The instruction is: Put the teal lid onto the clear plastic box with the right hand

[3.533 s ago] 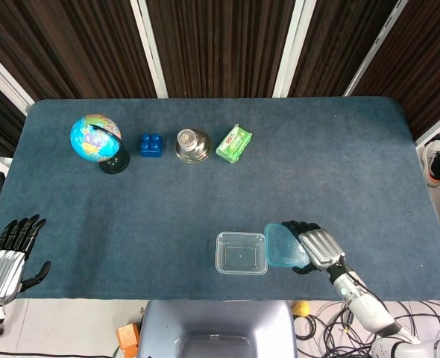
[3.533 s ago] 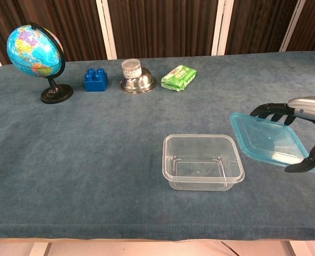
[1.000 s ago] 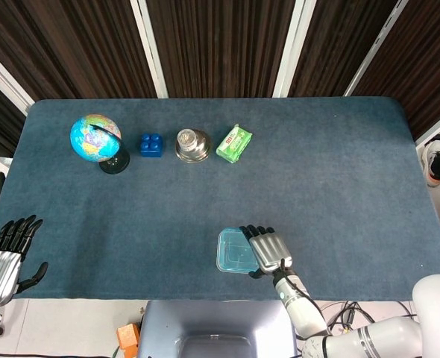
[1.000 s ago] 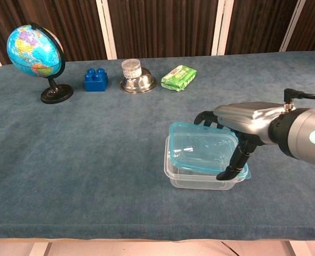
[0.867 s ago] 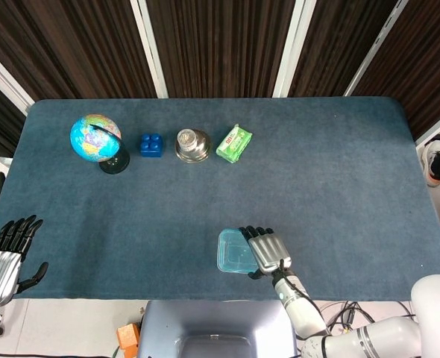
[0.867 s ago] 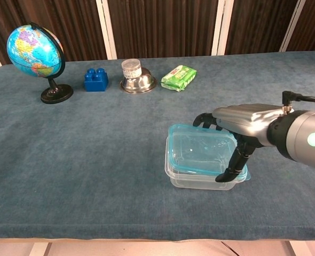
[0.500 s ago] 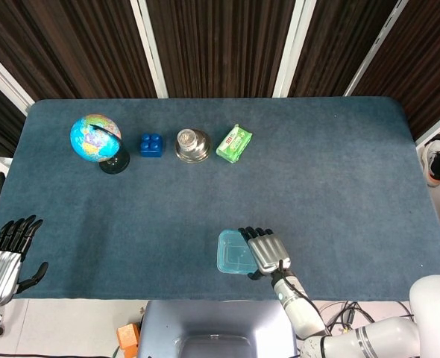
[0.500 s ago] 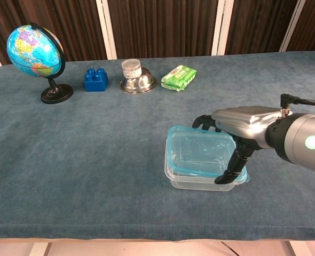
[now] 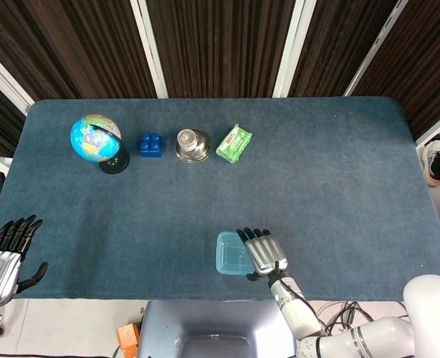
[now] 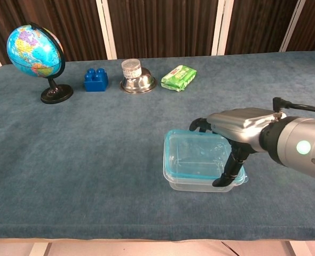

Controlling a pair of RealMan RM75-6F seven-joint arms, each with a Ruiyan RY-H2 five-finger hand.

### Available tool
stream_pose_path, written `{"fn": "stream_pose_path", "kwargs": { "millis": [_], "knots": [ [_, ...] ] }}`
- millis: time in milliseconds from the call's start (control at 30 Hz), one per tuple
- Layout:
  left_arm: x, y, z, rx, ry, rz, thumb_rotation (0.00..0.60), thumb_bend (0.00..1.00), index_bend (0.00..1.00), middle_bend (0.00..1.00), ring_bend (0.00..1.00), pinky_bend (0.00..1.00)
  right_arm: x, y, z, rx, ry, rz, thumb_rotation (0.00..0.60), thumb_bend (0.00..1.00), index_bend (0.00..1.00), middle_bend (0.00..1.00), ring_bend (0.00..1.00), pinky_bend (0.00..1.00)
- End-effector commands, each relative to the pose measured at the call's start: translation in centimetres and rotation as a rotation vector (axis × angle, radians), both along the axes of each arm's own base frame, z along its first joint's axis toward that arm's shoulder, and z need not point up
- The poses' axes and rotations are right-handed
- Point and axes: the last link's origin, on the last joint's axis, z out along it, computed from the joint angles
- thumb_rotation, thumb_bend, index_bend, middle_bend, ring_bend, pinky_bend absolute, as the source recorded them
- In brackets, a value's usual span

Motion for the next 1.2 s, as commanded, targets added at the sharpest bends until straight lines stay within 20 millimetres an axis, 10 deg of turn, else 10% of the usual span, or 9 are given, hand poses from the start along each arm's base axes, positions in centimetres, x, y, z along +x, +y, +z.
{"fn": "stream_pose_path", "kwargs": {
  "millis": [33,500,1200],
  "knots": [
    [-0.02,0.02,0.05,0.001,-0.001,0.000,0.600,0.33,0.00,0.03,0.01,0.01,0.18,-0.01,-0.07,-0.006,0.014,0.005,0.600,0.10,0.92,0.63,0.47,0.35],
    [-0.10,-0.01,0.23,0.004,-0.007,0.000,0.600,0.33,0.00,0.03,0.01,0.01,0.18,0.31,-0.53,-0.015,0.074,0.034,0.600,0.10,0.85,0.63,0.44,0.32],
    [-0.12,0.03,0.23,0.005,-0.009,0.004,0.600,0.33,0.00,0.03,0.01,0.01,-0.04,0.11,0.09,0.004,0.078,0.050,0.600,0.10,0.12,0.24,0.18,0.19]
  ]
}}
